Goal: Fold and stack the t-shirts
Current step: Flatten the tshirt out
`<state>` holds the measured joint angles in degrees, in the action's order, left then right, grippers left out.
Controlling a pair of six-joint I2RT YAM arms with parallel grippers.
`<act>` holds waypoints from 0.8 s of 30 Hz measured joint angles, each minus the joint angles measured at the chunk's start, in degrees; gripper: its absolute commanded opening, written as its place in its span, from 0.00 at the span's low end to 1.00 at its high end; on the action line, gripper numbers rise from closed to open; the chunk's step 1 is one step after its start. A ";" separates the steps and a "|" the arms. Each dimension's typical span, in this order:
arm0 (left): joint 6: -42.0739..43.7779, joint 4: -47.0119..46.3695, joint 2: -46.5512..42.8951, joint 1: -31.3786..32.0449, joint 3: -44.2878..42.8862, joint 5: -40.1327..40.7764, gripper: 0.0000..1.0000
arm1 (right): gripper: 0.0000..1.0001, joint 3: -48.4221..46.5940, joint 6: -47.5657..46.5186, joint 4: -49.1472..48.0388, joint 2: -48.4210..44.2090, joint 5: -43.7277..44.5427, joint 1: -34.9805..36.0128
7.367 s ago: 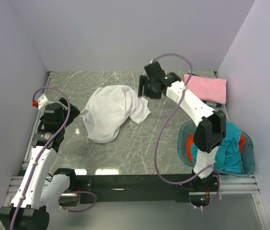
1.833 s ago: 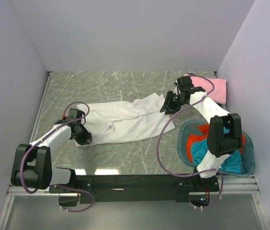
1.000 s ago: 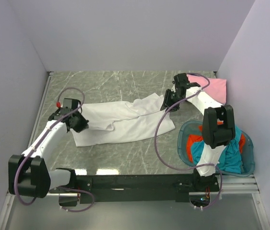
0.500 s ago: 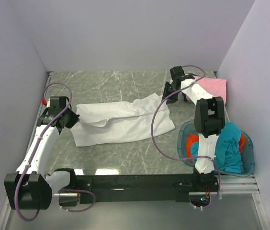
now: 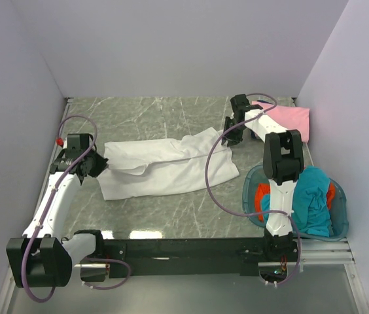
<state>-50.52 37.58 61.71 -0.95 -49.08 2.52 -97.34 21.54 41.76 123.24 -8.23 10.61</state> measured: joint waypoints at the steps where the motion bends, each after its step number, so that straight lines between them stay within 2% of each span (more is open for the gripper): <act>1: 0.00 0.00 0.00 0.00 0.02 -0.11 0.00 | 0.35 -0.07 -0.04 0.02 0.02 -0.04 0.00; 10: 0.00 -0.02 -0.87 -0.02 1.70 -0.35 0.00 | 0.31 -0.07 -0.20 0.09 0.09 -1.07 0.00; 24: 0.07 -0.04 -0.90 -0.11 1.86 -0.79 0.00 | 0.32 0.22 -0.81 0.28 1.27 0.20 0.02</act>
<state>-50.46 37.54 60.82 -1.06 -47.22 1.74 -97.12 20.73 42.04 124.51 -8.03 10.63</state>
